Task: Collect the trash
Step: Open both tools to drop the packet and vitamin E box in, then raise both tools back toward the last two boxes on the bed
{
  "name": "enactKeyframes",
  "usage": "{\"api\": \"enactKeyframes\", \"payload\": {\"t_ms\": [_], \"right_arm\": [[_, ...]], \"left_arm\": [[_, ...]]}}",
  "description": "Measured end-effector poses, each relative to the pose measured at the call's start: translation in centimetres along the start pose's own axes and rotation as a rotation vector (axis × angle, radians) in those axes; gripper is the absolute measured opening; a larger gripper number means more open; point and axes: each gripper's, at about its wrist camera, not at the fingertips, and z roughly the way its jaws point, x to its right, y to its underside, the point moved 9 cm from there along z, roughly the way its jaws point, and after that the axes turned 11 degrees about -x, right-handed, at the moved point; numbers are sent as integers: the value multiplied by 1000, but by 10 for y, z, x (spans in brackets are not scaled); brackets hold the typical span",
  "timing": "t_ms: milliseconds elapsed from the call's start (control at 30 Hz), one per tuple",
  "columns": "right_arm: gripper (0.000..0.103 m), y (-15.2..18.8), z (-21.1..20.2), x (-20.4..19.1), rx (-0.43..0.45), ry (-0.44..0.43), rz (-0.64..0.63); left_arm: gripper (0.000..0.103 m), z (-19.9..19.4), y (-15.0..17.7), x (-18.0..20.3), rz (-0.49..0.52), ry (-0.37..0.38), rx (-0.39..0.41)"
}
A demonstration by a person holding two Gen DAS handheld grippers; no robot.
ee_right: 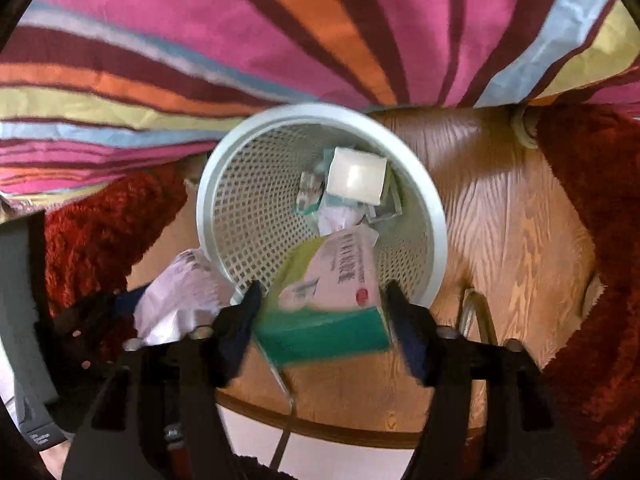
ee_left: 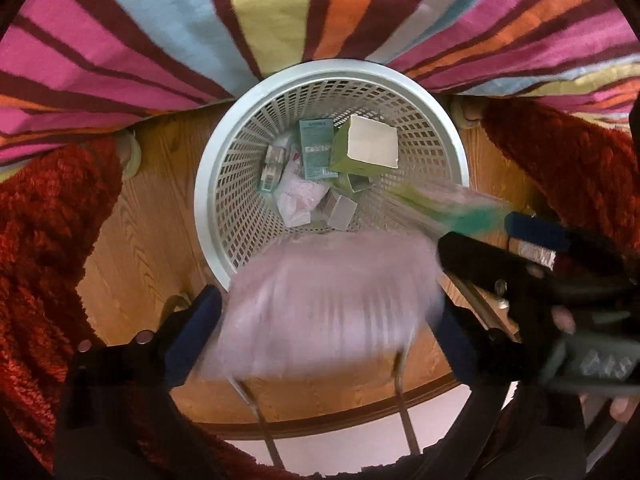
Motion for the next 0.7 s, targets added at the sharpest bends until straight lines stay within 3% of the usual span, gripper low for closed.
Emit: {"api": "enactKeyframes", "payload": {"t_ms": [33,100,500,700], "right_arm": [[89,0,1,0,-5,6,-3],[92,0,-1,-1,3,7,-9],[94,-1,-5,4,9,-5,13],[95,2,-15,3,43,-12,9]], "left_arm": [[96,0,0,2,9,-5,-1],[96,2,2,5,27,-25,-6],[96,1,2,1,-1,-4,1],[96,-22,7,-2,-20,42,74]]}}
